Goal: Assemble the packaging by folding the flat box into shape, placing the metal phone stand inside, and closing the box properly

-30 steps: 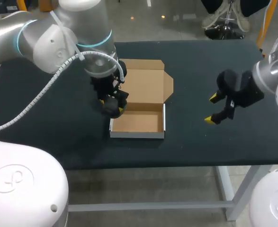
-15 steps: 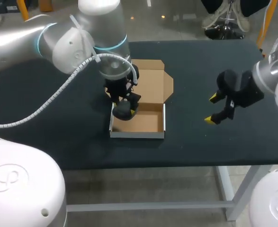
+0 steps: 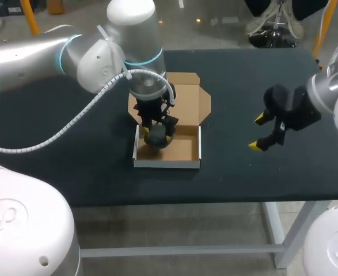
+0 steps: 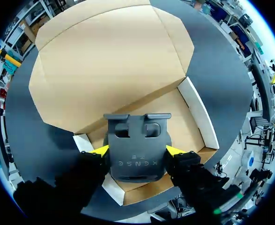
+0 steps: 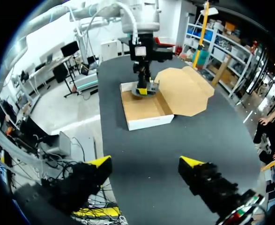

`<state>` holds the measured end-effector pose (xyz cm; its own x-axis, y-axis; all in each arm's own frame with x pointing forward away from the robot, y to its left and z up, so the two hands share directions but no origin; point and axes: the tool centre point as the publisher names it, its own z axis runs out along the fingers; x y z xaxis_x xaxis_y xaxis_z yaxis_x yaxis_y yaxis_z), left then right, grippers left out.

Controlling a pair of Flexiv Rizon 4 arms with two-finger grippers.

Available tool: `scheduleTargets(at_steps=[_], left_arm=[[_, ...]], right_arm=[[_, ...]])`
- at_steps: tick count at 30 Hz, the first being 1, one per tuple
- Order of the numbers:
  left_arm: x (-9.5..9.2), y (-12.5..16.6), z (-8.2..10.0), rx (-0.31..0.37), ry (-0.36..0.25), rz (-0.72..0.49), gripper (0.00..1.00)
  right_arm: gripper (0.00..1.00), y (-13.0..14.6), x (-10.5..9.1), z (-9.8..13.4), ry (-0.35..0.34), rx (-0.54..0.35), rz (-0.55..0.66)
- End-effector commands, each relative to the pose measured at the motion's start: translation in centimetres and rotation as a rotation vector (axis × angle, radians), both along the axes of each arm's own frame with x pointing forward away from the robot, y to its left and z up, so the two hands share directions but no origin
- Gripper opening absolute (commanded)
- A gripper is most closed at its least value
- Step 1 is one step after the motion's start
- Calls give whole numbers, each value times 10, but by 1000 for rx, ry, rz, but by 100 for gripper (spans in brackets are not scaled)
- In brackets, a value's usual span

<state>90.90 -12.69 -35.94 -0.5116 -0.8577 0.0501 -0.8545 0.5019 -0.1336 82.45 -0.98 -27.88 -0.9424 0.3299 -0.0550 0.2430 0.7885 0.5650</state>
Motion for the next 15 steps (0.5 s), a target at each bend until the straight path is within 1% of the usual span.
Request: scheduleTargets(at_steps=[1,5,15], left_arm=[[1,-8,-8,13,-3,-1,0],[2,-11,-15,12,6,0,0],[1,-17,-28,23,7,6,0]], right_arm=[[100,-2,0,2,3,5,5],[100,-2,0,2,3,5,5],[100,-2,0,2,3,5,5]])
